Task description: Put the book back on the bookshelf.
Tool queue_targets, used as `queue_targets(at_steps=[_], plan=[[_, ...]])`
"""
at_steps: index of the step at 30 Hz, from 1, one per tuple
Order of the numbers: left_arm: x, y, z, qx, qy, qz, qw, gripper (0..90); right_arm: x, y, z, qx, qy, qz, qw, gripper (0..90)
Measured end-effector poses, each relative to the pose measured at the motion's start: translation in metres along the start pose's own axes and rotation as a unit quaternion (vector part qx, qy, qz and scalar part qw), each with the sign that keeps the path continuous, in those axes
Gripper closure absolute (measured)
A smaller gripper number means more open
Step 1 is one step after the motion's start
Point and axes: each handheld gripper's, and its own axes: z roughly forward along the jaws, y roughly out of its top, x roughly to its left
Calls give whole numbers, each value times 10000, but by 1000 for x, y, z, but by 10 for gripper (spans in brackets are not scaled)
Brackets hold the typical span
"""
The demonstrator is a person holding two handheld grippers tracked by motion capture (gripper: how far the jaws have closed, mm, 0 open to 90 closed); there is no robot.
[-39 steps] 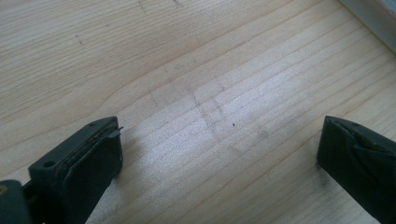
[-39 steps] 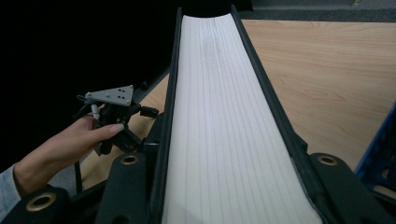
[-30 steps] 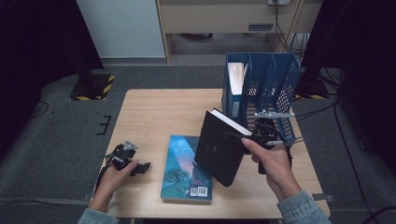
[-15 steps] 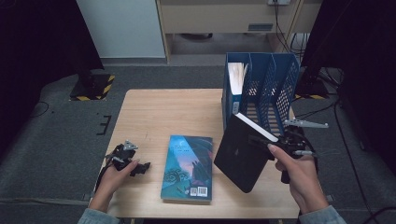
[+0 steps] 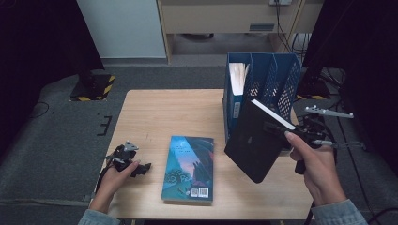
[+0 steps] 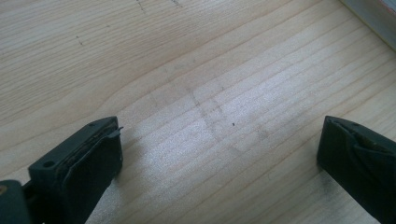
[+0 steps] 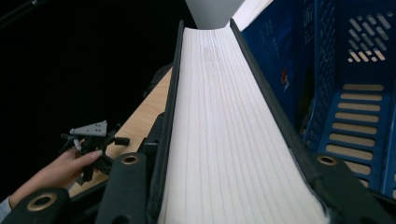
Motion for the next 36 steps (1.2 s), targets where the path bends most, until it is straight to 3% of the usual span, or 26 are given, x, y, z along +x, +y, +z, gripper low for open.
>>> queue_targets(at_steps=[9,16,30,36], plan=[[0,0,0,17,-1,16,10000,0,-10,20,-9,-216,-88,107,9997,526],[0,1,0,34,6,26,10000,0,-38,38,-2,-283,-397,267,9985,527],[0,0,0,16,13,22,10000,0,-71,73,-1,-440,-767,393,9953,526],[0,0,0,9,13,17,10000,0,-83,78,-7,-504,-868,490,9937,526]])
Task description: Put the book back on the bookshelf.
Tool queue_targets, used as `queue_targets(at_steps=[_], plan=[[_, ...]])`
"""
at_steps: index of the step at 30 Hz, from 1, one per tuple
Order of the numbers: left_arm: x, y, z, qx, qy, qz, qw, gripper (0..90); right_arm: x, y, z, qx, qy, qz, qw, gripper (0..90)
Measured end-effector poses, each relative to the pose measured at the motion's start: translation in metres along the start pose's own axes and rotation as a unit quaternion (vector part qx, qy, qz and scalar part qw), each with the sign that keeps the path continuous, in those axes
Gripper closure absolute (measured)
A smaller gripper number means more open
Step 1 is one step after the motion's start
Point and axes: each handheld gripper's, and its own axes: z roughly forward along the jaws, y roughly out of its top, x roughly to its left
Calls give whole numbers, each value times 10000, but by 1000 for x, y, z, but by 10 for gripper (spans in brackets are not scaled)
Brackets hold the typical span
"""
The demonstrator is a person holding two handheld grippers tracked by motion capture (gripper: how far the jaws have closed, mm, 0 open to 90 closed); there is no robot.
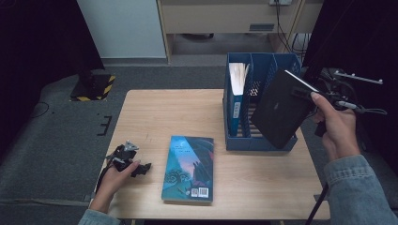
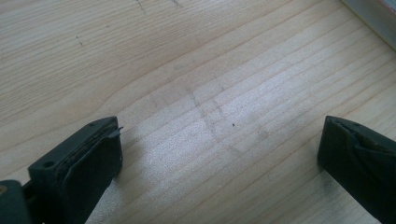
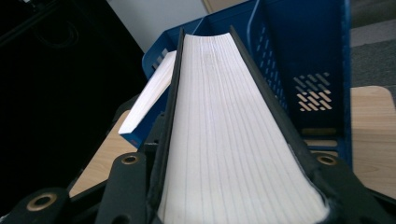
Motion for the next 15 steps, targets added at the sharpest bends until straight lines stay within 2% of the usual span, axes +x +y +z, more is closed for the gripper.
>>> queue_targets(at_steps=[5,11,15], plan=[[0,0,0,-4,4,0,10000,0,-10,3,-7,28,-147,16,9999,526],[-1,0,0,-7,3,6,10000,0,-21,3,-14,29,-172,38,9998,526],[-1,0,0,-7,2,6,10000,0,-28,7,-19,-11,-323,-11,9995,526]])
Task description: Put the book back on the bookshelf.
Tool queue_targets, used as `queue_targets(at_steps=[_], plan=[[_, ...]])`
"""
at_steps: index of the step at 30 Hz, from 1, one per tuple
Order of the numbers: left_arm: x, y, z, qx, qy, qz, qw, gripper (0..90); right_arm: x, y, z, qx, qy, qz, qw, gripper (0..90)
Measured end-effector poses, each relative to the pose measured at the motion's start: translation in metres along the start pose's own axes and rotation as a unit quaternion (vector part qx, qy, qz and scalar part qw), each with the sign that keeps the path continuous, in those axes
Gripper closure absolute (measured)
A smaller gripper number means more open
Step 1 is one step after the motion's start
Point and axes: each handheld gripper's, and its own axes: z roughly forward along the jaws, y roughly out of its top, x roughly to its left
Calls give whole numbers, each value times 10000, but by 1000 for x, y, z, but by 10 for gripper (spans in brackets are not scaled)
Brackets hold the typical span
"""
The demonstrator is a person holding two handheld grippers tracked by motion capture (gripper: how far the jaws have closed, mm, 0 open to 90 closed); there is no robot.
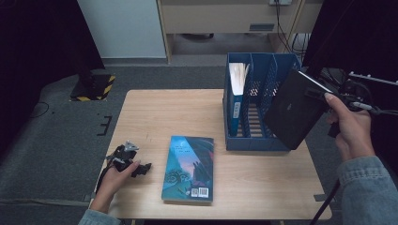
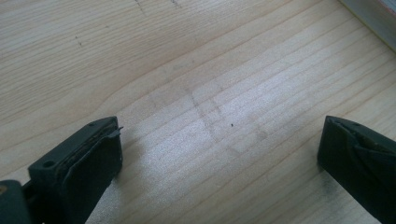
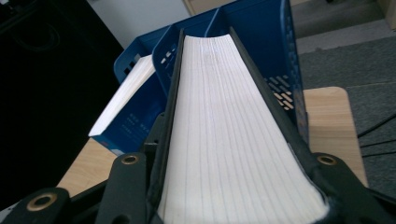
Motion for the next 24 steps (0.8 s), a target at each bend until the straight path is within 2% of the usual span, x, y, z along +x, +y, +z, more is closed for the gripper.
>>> queue_targets(at_steps=[8,13,19,24], plan=[[0,0,0,-7,-1,6,10000,0,-10,8,4,-12,-137,-145,9998,526],[0,0,0,-10,-12,16,10000,0,-19,11,9,5,-283,-153,9995,526],[-1,0,1,-31,-19,-5,10000,0,-19,9,14,118,-366,-226,9990,526],[-1,0,1,-26,-24,9,10000,0,-16,8,18,62,-448,-373,9983,526]])
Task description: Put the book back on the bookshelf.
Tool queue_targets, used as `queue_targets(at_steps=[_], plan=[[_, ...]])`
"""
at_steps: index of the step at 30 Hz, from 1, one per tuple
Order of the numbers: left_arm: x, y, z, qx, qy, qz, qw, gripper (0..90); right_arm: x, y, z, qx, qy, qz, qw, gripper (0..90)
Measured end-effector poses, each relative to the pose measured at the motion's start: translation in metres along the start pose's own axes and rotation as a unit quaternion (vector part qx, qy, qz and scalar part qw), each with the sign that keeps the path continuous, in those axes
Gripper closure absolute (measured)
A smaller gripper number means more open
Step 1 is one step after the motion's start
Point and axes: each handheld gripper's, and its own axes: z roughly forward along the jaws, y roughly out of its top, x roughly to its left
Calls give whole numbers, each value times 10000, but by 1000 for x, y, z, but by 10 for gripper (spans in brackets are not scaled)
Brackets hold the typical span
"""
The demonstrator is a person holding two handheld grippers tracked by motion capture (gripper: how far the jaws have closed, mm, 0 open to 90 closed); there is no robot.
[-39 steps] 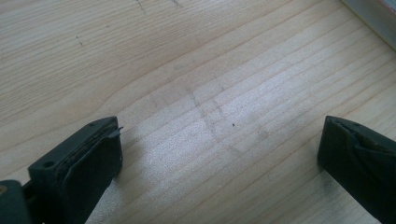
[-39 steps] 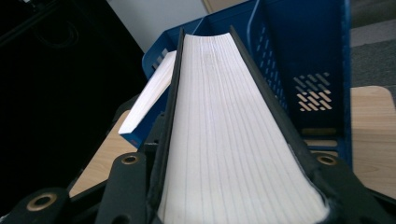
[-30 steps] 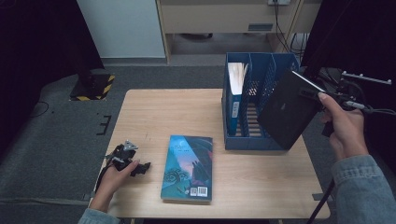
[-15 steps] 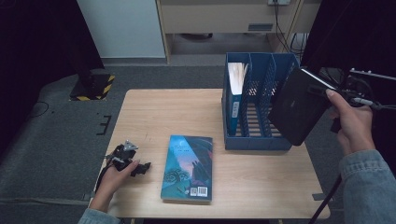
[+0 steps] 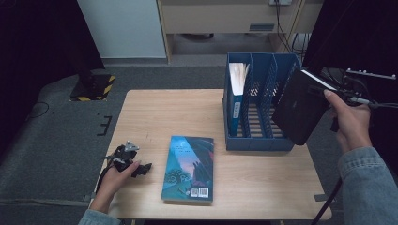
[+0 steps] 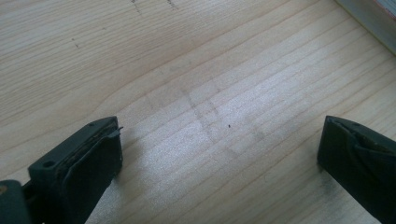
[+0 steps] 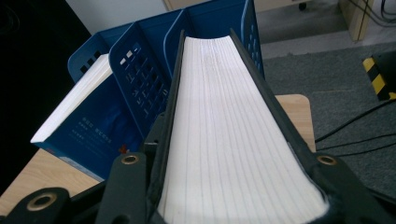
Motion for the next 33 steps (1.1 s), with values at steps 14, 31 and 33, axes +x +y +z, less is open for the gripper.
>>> queue_targets(at_steps=[14,31,33], plan=[[0,0,0,11,-6,17,10000,0,-3,-3,13,128,-92,32,9999,527],[0,0,0,11,-5,23,10000,0,8,1,31,81,-263,-184,9995,527],[0,0,0,10,-5,22,10000,0,12,2,35,101,-303,-191,9993,526]])
